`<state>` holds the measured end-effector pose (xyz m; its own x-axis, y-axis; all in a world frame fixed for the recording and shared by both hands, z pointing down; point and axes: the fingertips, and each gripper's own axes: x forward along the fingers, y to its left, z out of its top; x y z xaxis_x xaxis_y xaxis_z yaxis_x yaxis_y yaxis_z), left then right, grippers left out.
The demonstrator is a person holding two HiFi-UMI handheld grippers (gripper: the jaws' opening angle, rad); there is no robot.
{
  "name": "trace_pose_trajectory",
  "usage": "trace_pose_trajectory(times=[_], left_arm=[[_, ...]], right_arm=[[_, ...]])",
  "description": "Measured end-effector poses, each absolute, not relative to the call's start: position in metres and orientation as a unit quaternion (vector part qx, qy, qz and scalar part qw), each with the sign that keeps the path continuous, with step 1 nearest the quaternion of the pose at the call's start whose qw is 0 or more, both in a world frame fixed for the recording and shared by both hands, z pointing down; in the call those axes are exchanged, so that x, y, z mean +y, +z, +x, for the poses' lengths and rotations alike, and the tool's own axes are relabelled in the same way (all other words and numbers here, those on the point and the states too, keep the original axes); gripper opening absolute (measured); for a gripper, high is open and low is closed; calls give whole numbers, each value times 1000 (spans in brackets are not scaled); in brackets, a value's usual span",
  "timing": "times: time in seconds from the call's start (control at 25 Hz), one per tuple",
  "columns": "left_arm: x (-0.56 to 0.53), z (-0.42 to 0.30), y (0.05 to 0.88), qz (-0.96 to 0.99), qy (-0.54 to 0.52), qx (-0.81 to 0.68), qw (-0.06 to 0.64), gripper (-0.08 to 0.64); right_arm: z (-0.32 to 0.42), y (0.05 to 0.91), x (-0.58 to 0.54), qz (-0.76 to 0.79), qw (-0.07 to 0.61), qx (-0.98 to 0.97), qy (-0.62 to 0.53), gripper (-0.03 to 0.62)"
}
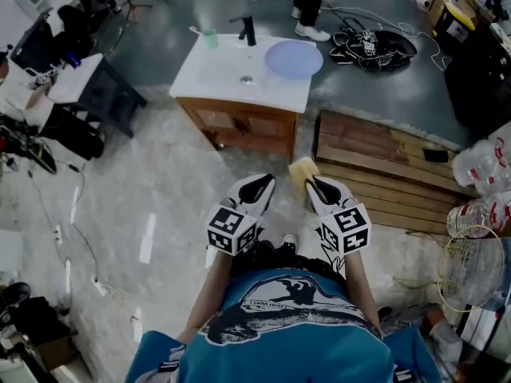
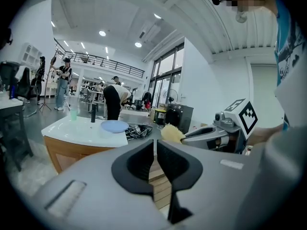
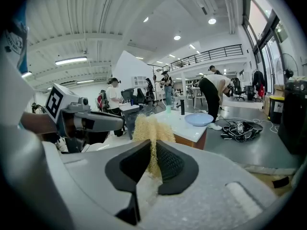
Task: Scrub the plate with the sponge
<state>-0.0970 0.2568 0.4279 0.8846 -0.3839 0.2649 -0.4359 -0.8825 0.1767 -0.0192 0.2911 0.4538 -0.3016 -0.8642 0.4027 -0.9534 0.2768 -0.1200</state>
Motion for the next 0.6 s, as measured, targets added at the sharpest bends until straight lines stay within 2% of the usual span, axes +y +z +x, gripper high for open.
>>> trace_pose_trajectory(times=[0.16,0.6], left_arm=[[259,-93,432,962,123,-217,112,14],[250,-83,432,954,146,-240,105,14]], right_arm=[[-13,459,293,569,134,-792,176,35],[-6,471,275,544,123,-806,199,35]])
